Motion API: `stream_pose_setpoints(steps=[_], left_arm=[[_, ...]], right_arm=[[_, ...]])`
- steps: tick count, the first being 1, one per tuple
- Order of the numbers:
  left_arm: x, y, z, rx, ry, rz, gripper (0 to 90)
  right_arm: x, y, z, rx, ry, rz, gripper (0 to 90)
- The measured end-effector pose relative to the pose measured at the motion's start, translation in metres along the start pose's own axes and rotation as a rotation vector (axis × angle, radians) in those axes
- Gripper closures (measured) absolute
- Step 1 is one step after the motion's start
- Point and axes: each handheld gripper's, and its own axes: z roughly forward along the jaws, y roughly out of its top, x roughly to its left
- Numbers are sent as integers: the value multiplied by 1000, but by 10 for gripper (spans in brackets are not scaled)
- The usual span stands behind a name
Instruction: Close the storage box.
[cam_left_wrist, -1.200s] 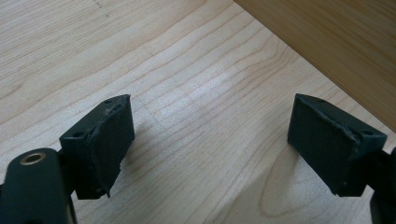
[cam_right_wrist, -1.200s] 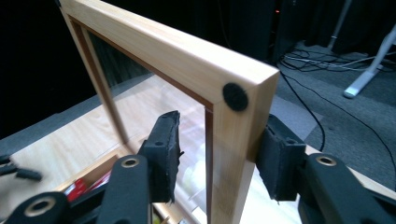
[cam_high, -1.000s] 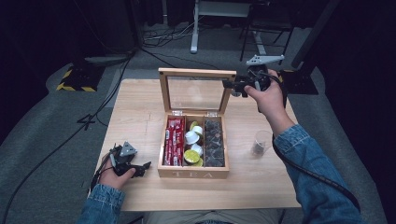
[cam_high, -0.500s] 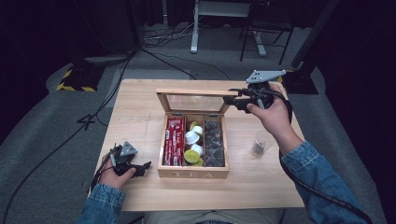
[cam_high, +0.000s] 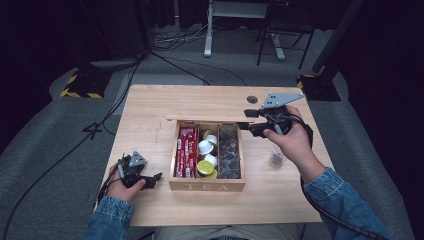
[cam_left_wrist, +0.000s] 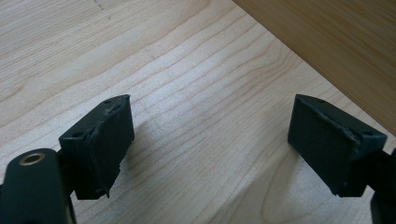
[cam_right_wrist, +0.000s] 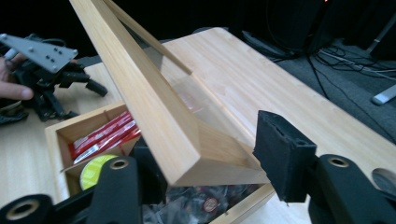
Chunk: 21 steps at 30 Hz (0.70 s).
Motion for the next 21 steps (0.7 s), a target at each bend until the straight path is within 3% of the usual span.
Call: stream_pose_setpoints(steps=[8,16,21], left_arm=[[0,0,1,-4,2,0,148],[0,0,1,-3,3,2,148],[0,0,1,-5,2,-1,148]], right_arm=[[17,-17,2,23,2,-37,418],[37,-30,4,47,-25,-122,378],[47,-36,4,47,-17,-153,361]])
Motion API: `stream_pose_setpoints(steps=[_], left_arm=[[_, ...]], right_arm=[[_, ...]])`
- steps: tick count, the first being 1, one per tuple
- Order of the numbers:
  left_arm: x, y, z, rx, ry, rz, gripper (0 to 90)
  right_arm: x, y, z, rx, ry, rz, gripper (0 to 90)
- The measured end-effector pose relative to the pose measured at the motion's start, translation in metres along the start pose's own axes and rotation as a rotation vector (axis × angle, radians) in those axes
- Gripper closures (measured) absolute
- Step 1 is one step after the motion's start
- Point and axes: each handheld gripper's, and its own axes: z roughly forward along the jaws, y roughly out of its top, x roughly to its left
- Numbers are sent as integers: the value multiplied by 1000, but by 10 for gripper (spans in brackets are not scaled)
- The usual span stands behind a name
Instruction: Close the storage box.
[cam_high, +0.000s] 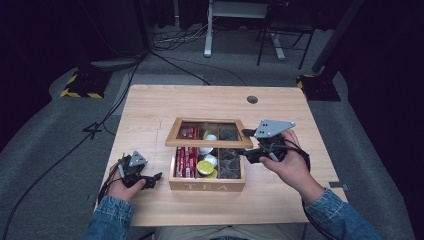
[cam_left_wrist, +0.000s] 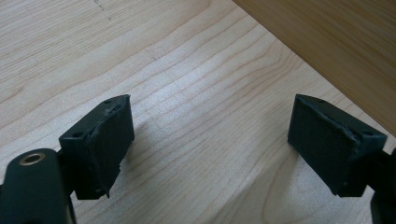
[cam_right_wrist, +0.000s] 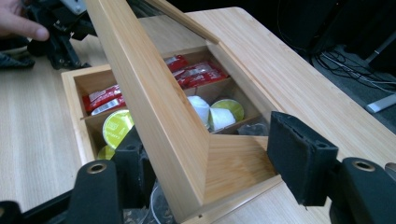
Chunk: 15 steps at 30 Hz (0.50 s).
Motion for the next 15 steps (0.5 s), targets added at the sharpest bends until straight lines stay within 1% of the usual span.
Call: stream_pose_setpoints(steps=[5,7,8,9,10,11,12,15], left_arm=[[0,0,0,1,0,0,148],[0,0,0,1,0,1,148],[0,0,0,1,0,2,148],[0,0,0,1,0,2,148],[0,0,0,1,0,1,148],[0,0,0,1,0,1,148],[0,0,0,1,0,1,148],[0,0,0,1,0,0,148]], right_arm=[[8,-7,2,9,-13,-39,346],[11,-10,3,18,-7,-46,325],[13,-11,4,24,-7,-58,323],[13,-11,4,24,-7,-58,323],[17,-14,6,34,-16,-83,322],[17,-14,6,34,-16,-83,322],[20,-17,7,36,-23,-95,316],[24,-22,9,37,-31,-111,307]])
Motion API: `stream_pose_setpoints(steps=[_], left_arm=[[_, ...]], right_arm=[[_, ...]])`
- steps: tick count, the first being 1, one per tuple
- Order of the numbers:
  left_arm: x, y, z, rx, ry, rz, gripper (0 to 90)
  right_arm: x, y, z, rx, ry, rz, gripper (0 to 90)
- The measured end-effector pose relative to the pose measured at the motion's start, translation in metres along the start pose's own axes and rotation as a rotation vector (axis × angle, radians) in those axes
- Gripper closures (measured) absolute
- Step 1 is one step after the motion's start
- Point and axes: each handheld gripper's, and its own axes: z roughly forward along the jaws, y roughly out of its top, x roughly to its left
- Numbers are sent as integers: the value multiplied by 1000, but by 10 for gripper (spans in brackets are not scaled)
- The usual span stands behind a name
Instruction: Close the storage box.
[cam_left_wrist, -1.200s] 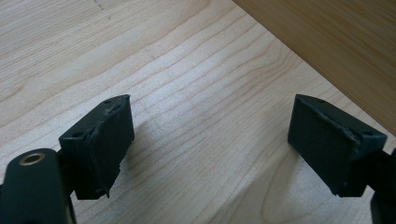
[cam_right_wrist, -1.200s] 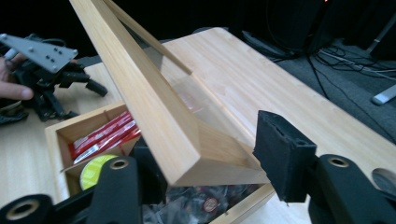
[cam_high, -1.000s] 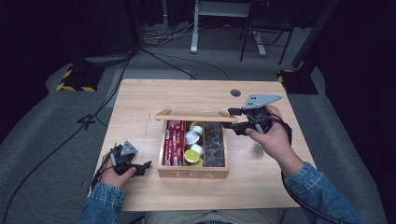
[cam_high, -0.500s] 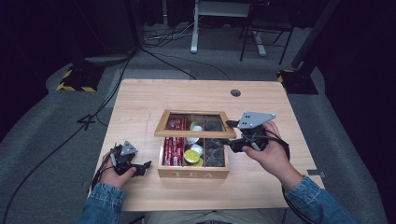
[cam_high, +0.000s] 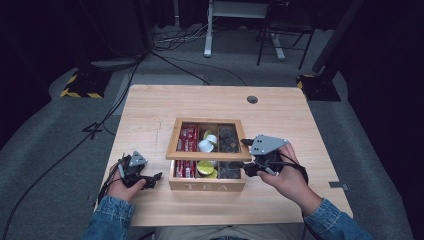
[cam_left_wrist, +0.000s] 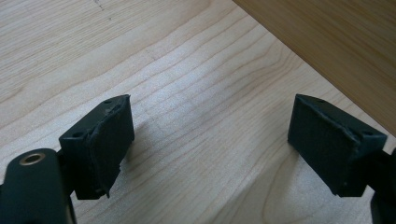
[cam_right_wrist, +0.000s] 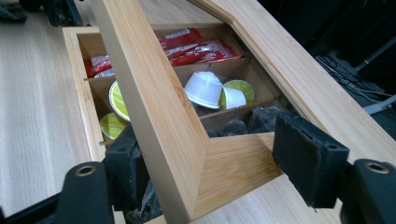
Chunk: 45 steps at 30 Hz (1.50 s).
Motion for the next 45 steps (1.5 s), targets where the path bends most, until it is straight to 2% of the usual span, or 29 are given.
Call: stream_pose_setpoints(steps=[10,12,18,24,26,45], left_arm=[[0,0,0,1,-1,-1,148],[0,0,0,0,-1,-3,148],[0,0,0,1,-1,-1,148],[0,0,0,1,0,-1,148],[0,0,0,0,-1,-2,148],[0,0,0,1,-1,-1,148]], right_arm=[[11,-8,6,20,-17,-54,285],[13,-10,7,21,-10,-48,272],[20,-17,11,26,-17,-76,256],[24,-21,14,31,-17,-84,242],[28,-23,16,46,-20,-98,240],[37,-29,21,95,0,-109,228]])
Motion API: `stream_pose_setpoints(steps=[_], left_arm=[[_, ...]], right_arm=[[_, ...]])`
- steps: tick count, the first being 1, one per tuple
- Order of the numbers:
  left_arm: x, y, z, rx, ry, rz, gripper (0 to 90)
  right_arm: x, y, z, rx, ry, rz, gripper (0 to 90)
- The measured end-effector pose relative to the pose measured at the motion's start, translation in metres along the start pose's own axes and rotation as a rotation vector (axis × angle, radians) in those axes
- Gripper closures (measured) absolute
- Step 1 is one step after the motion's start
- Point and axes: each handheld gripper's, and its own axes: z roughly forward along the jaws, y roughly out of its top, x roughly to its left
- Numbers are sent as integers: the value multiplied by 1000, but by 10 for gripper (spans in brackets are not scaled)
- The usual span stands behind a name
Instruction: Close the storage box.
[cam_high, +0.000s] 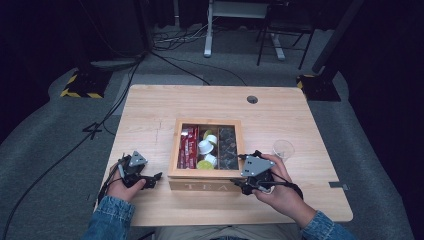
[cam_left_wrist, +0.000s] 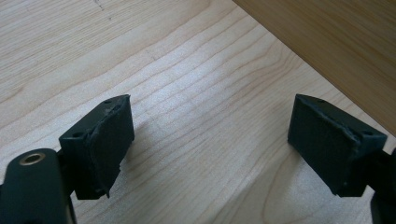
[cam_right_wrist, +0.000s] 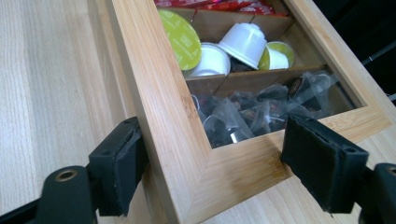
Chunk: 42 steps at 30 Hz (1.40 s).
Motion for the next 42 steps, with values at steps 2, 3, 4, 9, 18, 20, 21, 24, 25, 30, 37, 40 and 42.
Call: stream_pose_setpoints(steps=[2,3,4,9,18,20,21,24,25,30,37,40,42], left_arm=[[0,0,0,0,0,0,148],[0,0,0,0,0,-1,148],[0,0,0,0,0,-1,148],[0,0,0,0,2,3,148],[0,0,0,-3,0,-2,148],[0,0,0,-4,0,-1,148],[0,0,0,-3,-1,-2,148],[0,0,0,-3,3,0,149],[-1,-1,0,-5,1,-10,149],[-2,-5,-4,-4,6,-14,153],[-2,-11,-10,-3,9,-9,153],[-2,-12,-12,-1,11,-15,153],[-2,-13,-12,0,11,-16,151]], right_arm=[[1,-1,1,0,7,4,225],[1,-1,1,0,9,6,225],[1,-1,1,0,13,12,225],[1,-2,0,1,15,15,229],[-3,-5,-3,-36,97,107,316],[-4,-7,-3,-42,108,131,309],[-5,-7,-3,-46,109,137,305],[-7,-6,-5,-67,121,165,296],[-8,-5,-6,-73,122,171,290],[-18,-2,-16,-110,134,219,257],[-40,-12,-34,-146,137,293,183],[-50,-18,-43,-151,125,317,161],[-56,-22,-49,-152,119,330,159]])
